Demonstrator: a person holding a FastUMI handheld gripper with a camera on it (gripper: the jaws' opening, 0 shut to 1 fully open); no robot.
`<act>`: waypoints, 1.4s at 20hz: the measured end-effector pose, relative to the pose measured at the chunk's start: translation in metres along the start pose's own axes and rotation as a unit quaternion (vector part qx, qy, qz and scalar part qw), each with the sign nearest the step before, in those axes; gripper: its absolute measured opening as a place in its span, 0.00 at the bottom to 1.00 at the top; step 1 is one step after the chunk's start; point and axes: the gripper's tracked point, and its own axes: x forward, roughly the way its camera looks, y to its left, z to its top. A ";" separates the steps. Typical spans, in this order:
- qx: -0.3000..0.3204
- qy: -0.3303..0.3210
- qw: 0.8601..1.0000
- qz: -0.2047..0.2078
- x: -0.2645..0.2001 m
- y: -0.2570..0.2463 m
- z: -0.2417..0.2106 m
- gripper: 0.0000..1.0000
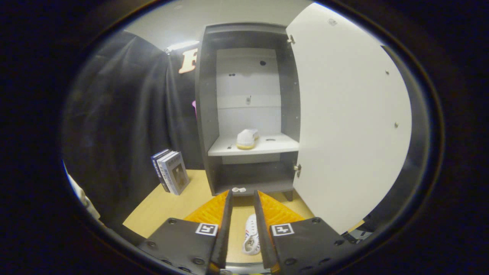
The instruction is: Open the shoe cabinet door, grab the shoes and put them into the shoe cabinet, then close the shoe cabinet door.
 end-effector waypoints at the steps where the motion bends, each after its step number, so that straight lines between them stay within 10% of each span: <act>1: 0.007 0.017 1.000 -0.003 0.010 0.003 -0.018 0.42; 16: 0.060 0.226 0.970 -0.068 0.115 -0.027 -0.268 0.44; 28: 0.061 0.200 0.975 -0.074 0.158 -0.026 -0.287 0.43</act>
